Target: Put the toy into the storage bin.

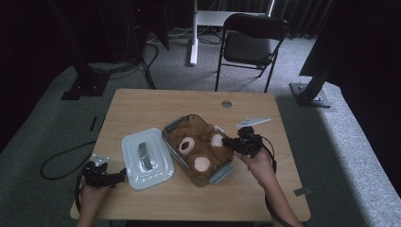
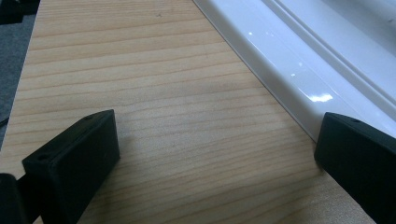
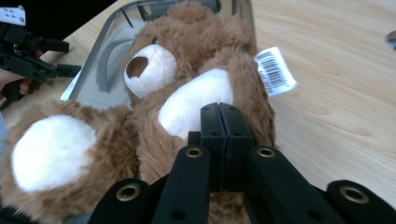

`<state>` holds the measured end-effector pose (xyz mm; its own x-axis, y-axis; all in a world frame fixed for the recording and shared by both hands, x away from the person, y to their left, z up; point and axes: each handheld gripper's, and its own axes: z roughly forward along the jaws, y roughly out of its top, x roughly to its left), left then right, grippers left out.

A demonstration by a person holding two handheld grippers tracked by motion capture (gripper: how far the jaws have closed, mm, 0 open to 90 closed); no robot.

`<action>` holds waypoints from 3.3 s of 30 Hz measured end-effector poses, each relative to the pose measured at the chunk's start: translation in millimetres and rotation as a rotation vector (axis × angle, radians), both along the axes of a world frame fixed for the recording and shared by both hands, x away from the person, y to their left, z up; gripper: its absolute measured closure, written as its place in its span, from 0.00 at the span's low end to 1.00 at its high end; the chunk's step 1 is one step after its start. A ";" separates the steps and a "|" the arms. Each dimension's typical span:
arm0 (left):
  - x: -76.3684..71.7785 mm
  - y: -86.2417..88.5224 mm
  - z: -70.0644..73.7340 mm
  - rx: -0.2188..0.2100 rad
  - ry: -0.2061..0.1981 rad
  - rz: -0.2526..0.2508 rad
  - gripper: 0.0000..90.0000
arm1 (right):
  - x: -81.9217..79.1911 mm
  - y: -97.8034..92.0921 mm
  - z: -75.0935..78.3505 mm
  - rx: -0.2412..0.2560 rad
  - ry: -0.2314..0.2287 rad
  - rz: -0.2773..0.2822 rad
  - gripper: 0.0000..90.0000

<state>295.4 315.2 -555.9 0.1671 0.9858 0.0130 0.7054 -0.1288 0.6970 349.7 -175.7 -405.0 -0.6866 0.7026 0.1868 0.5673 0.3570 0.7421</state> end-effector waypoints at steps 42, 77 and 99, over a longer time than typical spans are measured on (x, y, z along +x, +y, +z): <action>0.0 0.1 0.0 0.001 0.001 -0.001 0.01 | 12.6 15.1 6.7 0.048 0.050 0.063 0.73; -0.1 0.1 -0.1 0.000 -0.001 -0.001 0.01 | -24.4 88.9 -37.8 -0.202 0.151 0.360 1.00; -0.1 0.2 0.0 0.000 0.001 -0.002 0.01 | -16.1 42.1 9.2 -0.026 -0.009 0.196 0.83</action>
